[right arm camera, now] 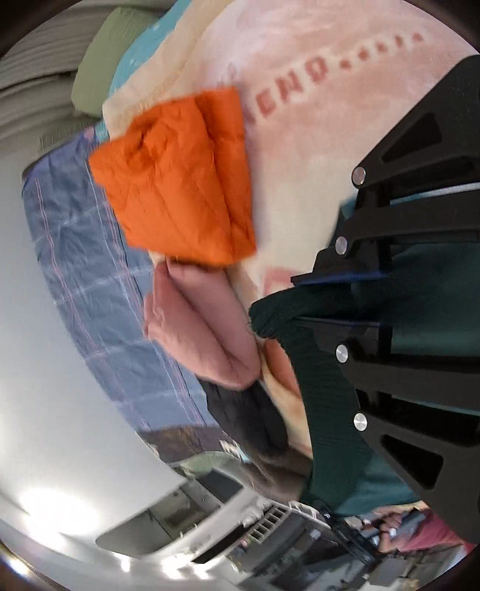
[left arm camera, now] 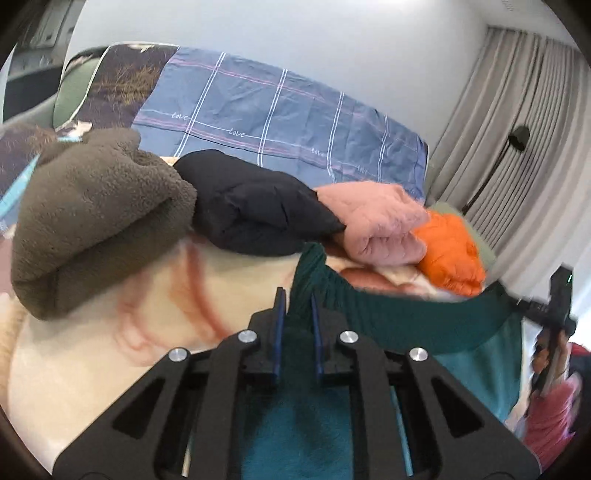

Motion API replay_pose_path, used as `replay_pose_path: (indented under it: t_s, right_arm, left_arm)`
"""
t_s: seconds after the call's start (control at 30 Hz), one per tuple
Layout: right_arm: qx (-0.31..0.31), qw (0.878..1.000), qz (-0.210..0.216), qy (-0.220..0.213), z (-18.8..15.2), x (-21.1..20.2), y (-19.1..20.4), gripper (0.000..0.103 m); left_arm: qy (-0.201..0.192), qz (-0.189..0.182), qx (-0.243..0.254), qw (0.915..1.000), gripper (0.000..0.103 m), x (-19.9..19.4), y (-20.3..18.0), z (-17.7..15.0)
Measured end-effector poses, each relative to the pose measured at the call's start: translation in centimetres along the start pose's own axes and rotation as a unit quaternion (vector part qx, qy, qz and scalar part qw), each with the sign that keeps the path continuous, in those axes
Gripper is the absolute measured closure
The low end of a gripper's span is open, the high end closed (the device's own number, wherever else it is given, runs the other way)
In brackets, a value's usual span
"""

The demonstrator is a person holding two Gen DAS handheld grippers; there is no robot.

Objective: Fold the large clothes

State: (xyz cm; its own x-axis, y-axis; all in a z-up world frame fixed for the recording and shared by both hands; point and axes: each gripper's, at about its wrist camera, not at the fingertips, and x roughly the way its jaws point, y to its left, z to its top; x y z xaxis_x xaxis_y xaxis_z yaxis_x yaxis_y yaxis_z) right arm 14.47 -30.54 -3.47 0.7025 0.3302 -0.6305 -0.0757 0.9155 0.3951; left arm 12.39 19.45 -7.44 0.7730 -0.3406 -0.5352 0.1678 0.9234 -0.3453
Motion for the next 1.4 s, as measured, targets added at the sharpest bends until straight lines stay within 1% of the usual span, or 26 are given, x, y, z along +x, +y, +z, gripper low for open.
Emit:
replay_pose_path:
  t_s: [0.03,0.07,0.1,0.13,0.17,0.23,0.27,0.33,0.43,0.5,0.57,0.63,0.67,0.73,0.77,0.8,0.83,0.87,0.9,0.93,0.97,1.0,1.03,1.1,1.17,1.4]
  right_arm:
    - [-0.003,1.0,-0.021,0.014,-0.2,1.3,-0.3,0.088]
    - [-0.006,0.998,-0.052,0.031,-0.8,3.1,-0.7,0.091]
    - [-0.024,0.988,-0.14,0.06,-1.9,5.9,-1.1,0.09]
    - [-0.04,0.978,-0.191,0.077,-2.9,7.7,-1.5,0.088]
    - [-0.038,0.976,-0.197,0.084,-4.1,9.5,-2.2,0.087]
    - [-0.028,0.977,-0.198,0.073,-4.0,9.0,-2.3,0.087]
    - [-0.032,0.976,-0.203,0.067,-3.7,8.6,-2.0,0.084]
    - [-0.037,0.974,-0.216,0.064,-3.8,8.1,-1.9,0.078]
    - [-0.026,0.972,-0.228,0.045,-3.7,6.3,-1.8,0.077]
    - [-0.019,0.976,-0.217,0.013,-3.3,3.8,-1.0,0.076]
    - [-0.023,0.984,-0.178,-0.012,-2.7,1.8,0.9,0.076]
    - [-0.042,0.991,-0.121,-0.033,-2.2,0.5,4.3,0.075]
    - [-0.057,0.993,-0.095,-0.038,-2.1,0.3,5.8,0.073]
    - [-0.102,0.993,-0.044,-0.038,-2.5,0.2,9.3,0.059]
    - [-0.117,0.992,-0.025,-0.034,-3.0,0.6,10.6,0.047]
    - [-0.131,0.991,-0.019,-0.024,-3.6,1.7,11.7,0.043]
    - [-0.14,0.99,-0.033,-0.008,-4.4,3.4,12.2,0.042]
    - [-0.144,0.988,-0.048,0.008,-4.9,4.7,12.3,0.041]
    - [-0.143,0.986,-0.07,0.043,-6.0,7.5,11.6,0.04]
    - [-0.133,0.987,-0.069,0.064,-6.9,9.3,10.5,0.039]
    - [-0.116,0.99,-0.05,0.066,-7.3,10.2,9.3,0.039]
    - [-0.081,0.995,-0.014,0.06,-7.0,9.9,7.9,0.039]
    - [-0.068,0.996,-0.004,0.055,-6.7,9.5,7.4,0.04]
    - [-0.074,0.996,-0.008,0.048,-6.8,9.5,7.8,0.04]
    - [-0.089,0.995,-0.026,0.046,-6.8,9.6,8.4,0.04]
    - [-0.089,0.994,-0.035,0.045,-7.3,9.5,8.1,0.04]
  left_arm:
    - [0.011,0.018,0.01,0.9997,0.09,0.8,-0.1,-0.3]
    - [0.036,0.057,0.035,0.9971,0.09,2.7,-0.4,-1.2]
    - [0.065,0.09,0.054,0.9924,0.088,4.9,-0.4,-2.2]
    - [0.084,0.104,0.057,0.9894,0.086,6.2,-0.2,-3.0]
    - [0.107,0.109,0.048,0.9871,0.084,7.8,0.0,-3.8]
    - [0.105,0.121,0.052,0.9857,0.082,7.8,-0.3,-3.8]
    - [0.099,0.136,0.065,0.9837,0.08,7.5,-0.7,-3.7]
    - [0.092,0.161,0.074,0.9799,0.065,7.2,-0.9,-3.9]
    - [0.087,0.161,0.054,0.9815,0.052,6.1,-0.1,-3.5]
    - [0.071,0.157,0.042,0.9841,0.054,4.3,0.0,-2.8]
    - [0.045,0.153,0.042,0.9863,0.062,2.3,-1.1,-1.7]
    - [0.014,0.122,0.047,0.9914,0.065,0.5,-3.1,-0.6]
    - [0.001,0.093,0.052,0.9943,0.065,-0.1,-4.6,0.0]
    - [-0.004,0.053,0.068,0.9963,0.062,-0.2,-6.9,0.4]
    - [0.0,0.033,0.081,0.9961,0.059,0.2,-8.3,0.2]
    - [0.009,0.026,0.099,0.9947,0.048,1.1,-9.4,-0.3]
    - [0.026,0.045,0.125,0.9909,0.038,2.8,-10.5,-1.4]
    - [0.05,0.075,0.148,0.9848,0.036,4.7,-10.8,-2.8]
    - [0.069,0.1,0.166,0.9786,0.031,6.4,-10.9,-4.0]
    - [0.078,0.11,0.179,0.9745,0.029,8.0,-10.5,-5.6]
    - [0.059,0.093,0.166,0.98,0.029,8.3,-9.6,-6.5]
    - [0.053,0.065,0.132,0.9877,0.03,7.9,-8.5,-6.3]
    - [0.05,0.043,0.105,0.9923,0.03,7.4,-7.8,-6.0]
    - [0.048,0.021,0.089,0.9946,0.029,7.3,-7.0,-6.1]
    - [0.051,0.02,0.089,0.9946,0.029,7.5,-7.0,-6.0]
    - [0.051,0.032,0.098,0.9934,0.029,7.4,-7.4,-6.1]
